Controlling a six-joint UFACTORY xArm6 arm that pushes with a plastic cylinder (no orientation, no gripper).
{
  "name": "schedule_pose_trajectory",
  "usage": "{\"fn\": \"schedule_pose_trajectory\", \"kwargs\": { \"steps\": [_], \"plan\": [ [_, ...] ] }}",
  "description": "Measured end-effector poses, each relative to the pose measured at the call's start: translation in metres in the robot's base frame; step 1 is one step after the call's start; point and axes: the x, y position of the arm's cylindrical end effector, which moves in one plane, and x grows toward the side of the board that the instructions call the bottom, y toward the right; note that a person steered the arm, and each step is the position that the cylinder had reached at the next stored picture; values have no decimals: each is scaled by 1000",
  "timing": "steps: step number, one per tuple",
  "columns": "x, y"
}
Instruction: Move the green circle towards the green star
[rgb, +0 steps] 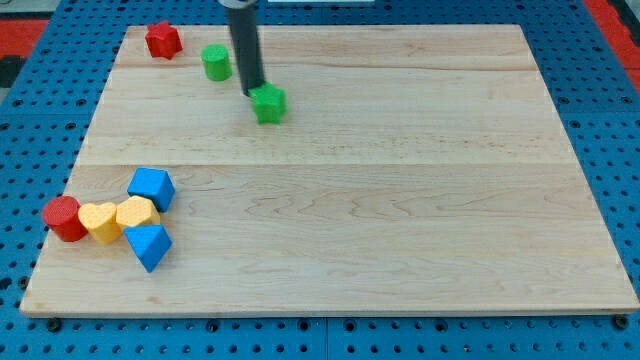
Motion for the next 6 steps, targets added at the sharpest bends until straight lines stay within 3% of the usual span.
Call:
{"fn": "schedule_pose_trajectory", "kwargs": {
  "steps": [1, 2, 3, 4, 5, 6],
  "plan": [
    [27, 21],
    [-27, 49],
    [-76, 35],
    [-107, -45],
    [-116, -105],
    [-62, -54]
  ]
}}
